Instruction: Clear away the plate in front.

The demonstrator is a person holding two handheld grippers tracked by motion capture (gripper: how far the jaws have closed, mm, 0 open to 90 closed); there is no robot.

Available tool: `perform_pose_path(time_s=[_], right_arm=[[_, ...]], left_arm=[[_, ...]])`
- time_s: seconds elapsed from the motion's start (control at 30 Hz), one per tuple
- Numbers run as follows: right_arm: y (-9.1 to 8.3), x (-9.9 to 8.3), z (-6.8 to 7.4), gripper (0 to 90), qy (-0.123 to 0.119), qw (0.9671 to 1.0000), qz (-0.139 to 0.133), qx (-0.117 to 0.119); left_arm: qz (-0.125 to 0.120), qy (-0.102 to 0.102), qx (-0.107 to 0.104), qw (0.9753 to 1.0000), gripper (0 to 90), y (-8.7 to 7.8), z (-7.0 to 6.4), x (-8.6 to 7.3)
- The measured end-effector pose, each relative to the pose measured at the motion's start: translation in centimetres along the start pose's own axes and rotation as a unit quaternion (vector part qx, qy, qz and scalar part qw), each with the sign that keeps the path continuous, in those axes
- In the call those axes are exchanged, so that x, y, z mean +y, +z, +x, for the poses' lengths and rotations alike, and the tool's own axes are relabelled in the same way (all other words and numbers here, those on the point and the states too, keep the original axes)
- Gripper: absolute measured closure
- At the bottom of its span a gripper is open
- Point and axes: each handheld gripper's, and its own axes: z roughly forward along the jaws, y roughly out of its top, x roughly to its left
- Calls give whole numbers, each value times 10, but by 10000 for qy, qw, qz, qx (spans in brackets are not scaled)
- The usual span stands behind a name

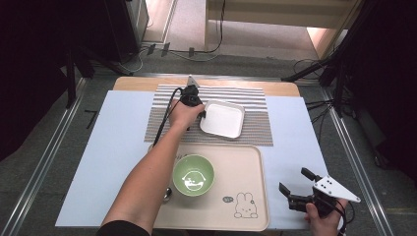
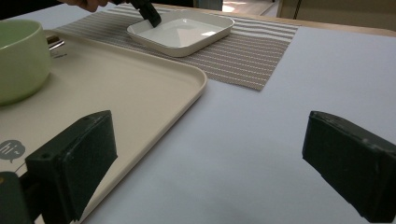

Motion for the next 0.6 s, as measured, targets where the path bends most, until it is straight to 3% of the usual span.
perform_pose_path(time_s=[0.2, 0.37, 0.5, 0.6], right_arm=[[1, 0, -1, 30, 18, 10000, -8, -2], [1, 0, 0, 30, 36, 10000, -3, 24], [3, 1, 1, 30, -7, 10000, 8, 27], [4, 1, 2, 30, -16, 10000, 10, 32]], left_arm=[[-65, 44, -106, 9999, 900, -5, 1, 1], [-82, 418, -124, 9990, 900, -15, -7, -2], [-70, 825, -119, 9965, 900, -23, -15, -6], [-63, 984, -194, 9949, 900, -26, -19, -8]])
